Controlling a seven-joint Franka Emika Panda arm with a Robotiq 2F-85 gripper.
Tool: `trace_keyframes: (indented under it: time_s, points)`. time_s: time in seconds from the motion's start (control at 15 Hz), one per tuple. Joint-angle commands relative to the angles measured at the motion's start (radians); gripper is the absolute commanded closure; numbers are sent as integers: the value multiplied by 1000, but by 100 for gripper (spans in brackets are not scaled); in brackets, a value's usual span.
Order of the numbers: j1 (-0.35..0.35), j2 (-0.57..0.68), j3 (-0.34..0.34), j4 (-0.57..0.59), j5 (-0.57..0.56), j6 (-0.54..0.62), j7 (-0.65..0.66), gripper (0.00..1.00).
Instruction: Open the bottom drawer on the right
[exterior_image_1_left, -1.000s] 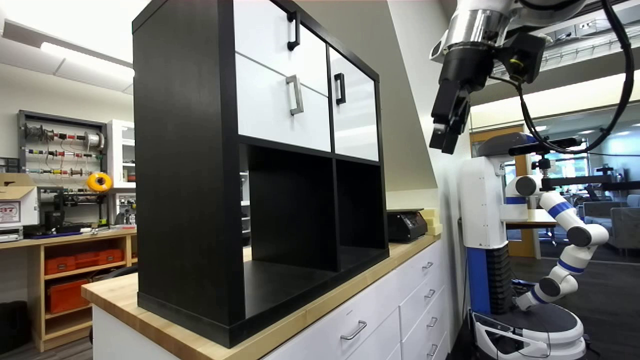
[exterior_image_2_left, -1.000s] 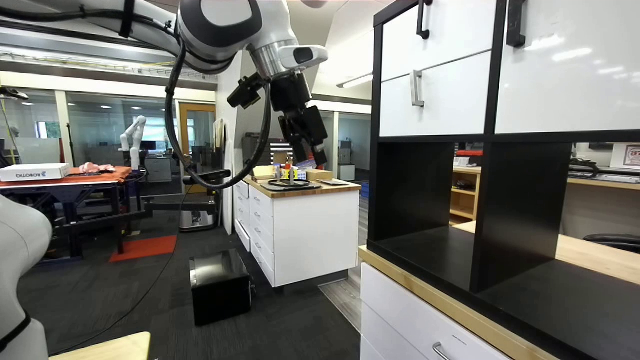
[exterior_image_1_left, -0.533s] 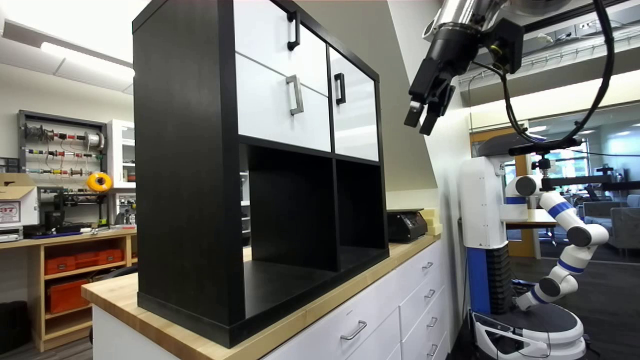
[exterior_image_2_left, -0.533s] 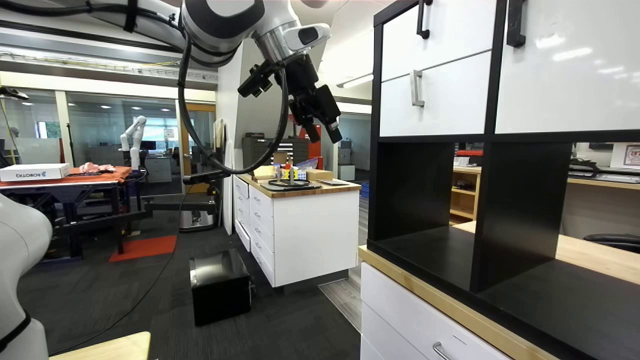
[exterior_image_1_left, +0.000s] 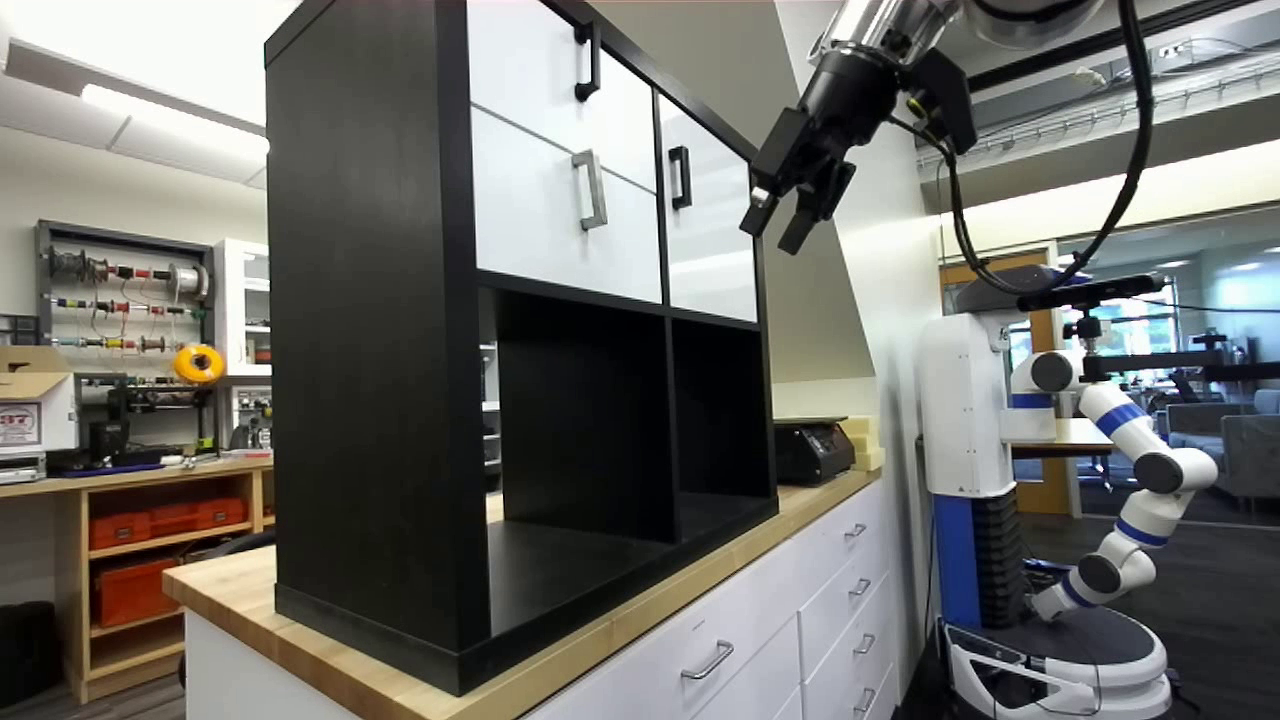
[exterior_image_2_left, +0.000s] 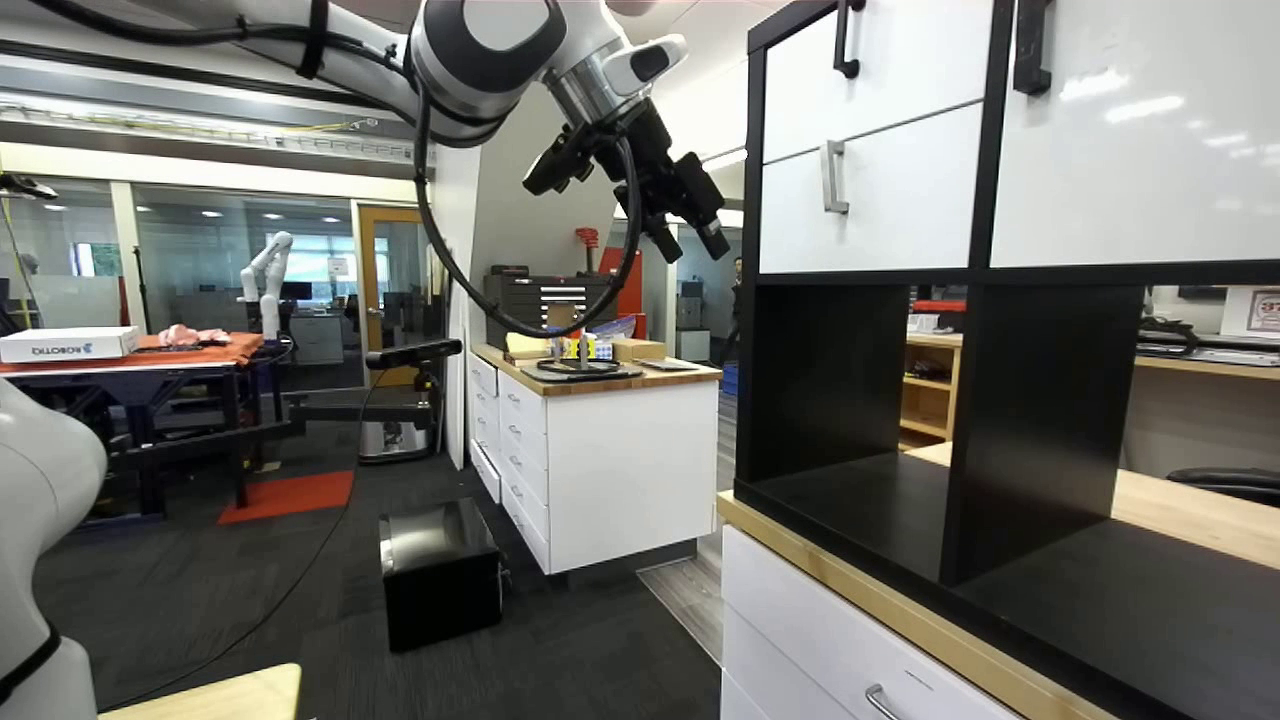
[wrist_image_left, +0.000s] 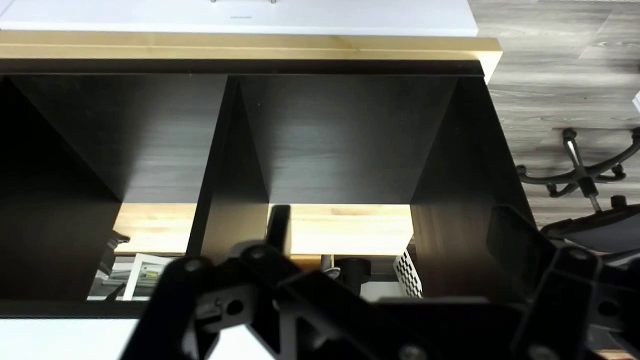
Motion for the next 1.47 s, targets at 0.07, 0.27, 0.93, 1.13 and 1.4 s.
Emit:
trace_keyframes:
  time_s: [0.07, 0.27, 0.93, 1.13, 1.4]
  points:
    - [-35, 78, 41, 98, -56, 38, 83, 0]
    - [-45, 114, 54, 150, -90, 44, 125, 0]
    - [-46, 187, 83, 322, -172, 29, 224, 0]
    - [-41, 228, 76, 355, -179, 38, 226, 0]
    - [-29, 271, 75, 411, -184, 15, 228, 0]
